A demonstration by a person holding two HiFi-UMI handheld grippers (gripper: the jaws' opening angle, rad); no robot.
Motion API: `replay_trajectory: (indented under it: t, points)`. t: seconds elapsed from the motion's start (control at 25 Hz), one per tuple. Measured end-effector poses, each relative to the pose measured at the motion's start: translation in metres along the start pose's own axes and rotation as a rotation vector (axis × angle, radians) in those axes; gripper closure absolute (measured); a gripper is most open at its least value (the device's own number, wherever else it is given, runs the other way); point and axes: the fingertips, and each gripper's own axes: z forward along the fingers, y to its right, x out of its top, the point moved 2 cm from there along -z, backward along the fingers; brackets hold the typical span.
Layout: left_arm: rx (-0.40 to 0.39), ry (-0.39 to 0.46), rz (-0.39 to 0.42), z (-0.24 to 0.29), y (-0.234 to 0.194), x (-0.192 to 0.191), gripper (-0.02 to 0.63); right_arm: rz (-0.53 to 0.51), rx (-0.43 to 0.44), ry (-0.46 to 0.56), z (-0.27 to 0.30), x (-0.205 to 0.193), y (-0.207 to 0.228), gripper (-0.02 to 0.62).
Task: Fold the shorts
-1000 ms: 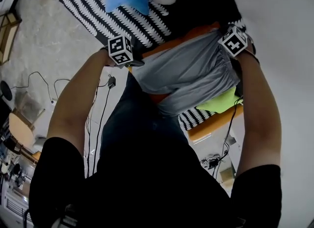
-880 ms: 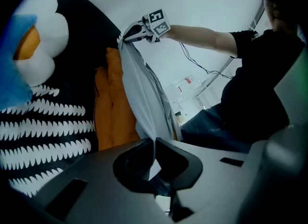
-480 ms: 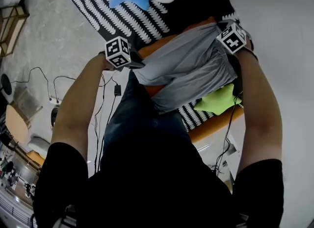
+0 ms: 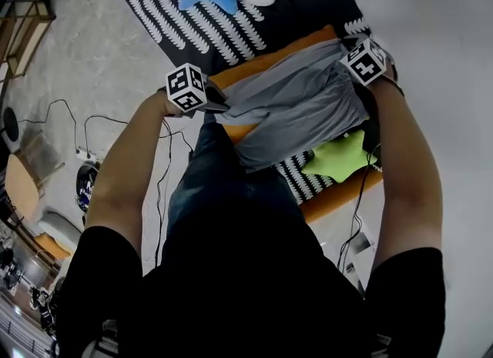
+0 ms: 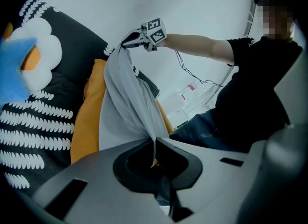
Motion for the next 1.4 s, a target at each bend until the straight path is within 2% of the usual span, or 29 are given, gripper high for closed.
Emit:
replay_trajectory:
  t: [0.76, 1.4]
  points:
    - [-0.033, -0.003, 0.043, 0.073, 0.091, -0.004, 0.583, -0.027, -0.058, 0.029, -0.052, -0.06, -0.05, 0.584]
    - [0.009, -0.067, 0.075, 0.164, 0.133, -0.012, 0.583, -0.047, -0.069, 0.007, -0.068, -0.149, -0.101, 0.584]
